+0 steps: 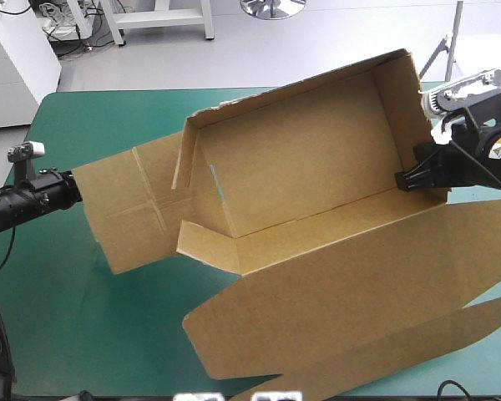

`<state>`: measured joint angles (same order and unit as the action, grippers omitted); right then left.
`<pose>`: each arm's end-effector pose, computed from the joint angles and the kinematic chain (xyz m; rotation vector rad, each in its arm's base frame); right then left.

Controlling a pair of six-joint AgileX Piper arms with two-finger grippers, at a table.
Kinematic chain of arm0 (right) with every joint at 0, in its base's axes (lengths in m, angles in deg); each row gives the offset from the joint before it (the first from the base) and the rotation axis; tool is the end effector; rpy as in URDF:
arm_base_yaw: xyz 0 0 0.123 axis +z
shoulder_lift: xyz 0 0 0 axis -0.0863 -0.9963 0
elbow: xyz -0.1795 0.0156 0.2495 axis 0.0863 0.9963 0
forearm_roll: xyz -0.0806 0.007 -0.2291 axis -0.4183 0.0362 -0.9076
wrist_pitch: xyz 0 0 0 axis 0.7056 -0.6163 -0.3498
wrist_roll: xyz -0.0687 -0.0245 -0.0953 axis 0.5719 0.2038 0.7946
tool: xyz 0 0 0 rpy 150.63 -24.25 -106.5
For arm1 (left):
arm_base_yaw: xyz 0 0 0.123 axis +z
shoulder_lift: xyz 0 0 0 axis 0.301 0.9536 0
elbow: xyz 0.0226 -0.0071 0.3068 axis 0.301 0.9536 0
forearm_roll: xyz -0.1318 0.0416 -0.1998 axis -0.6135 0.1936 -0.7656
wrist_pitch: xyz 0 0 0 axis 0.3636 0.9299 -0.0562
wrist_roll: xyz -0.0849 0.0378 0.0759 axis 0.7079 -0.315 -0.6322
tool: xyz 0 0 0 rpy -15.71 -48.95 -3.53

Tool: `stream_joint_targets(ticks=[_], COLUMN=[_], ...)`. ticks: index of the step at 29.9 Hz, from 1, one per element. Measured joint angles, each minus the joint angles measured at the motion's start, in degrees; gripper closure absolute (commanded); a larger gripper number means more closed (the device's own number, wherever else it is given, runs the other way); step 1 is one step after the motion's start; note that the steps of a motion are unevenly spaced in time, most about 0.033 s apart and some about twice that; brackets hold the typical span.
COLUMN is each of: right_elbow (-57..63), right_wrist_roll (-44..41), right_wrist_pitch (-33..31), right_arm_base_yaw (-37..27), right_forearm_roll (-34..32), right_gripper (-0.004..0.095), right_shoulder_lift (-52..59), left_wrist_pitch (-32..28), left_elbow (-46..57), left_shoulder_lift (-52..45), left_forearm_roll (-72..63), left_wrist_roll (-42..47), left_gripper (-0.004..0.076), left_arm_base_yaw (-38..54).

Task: Fold the box

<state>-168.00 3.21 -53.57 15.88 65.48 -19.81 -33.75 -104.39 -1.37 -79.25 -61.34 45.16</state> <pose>0.1915 0.0553 0.4983 -0.5318 2.1585 0.1511 0.3072 0.0533 0.2991 0.0362 2.1014 -0.7236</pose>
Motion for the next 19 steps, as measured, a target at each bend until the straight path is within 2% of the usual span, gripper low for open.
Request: stream_joint_targets(ticks=[4,9,19], right_elbow=[0.0,0.0,0.0], right_wrist_roll=[1.3,2.4,3.0], right_wrist_pitch=[0.1,0.2,7.9], right_arm_base_yaw=[0.0,0.0,0.0], right_forearm_roll=[5.3,11.1,10.2], right_gripper=[0.0926,0.0925,0.0925], right_shoulder_lift=[-0.1,-1.9,-8.8], left_wrist_pitch=[3.8,5.8,11.3], left_elbow=[-0.1,-0.1,-0.2], left_shoulder_lift=[4.8,7.1,6.0], left_forearm_roll=[0.0,-0.2,-7.5], left_wrist_roll=[0.0,0.2,-1.9], left_gripper=[0.0734,0.0734,0.0734], left_arm_base_yaw=[-1.3,-4.8,-7.5])
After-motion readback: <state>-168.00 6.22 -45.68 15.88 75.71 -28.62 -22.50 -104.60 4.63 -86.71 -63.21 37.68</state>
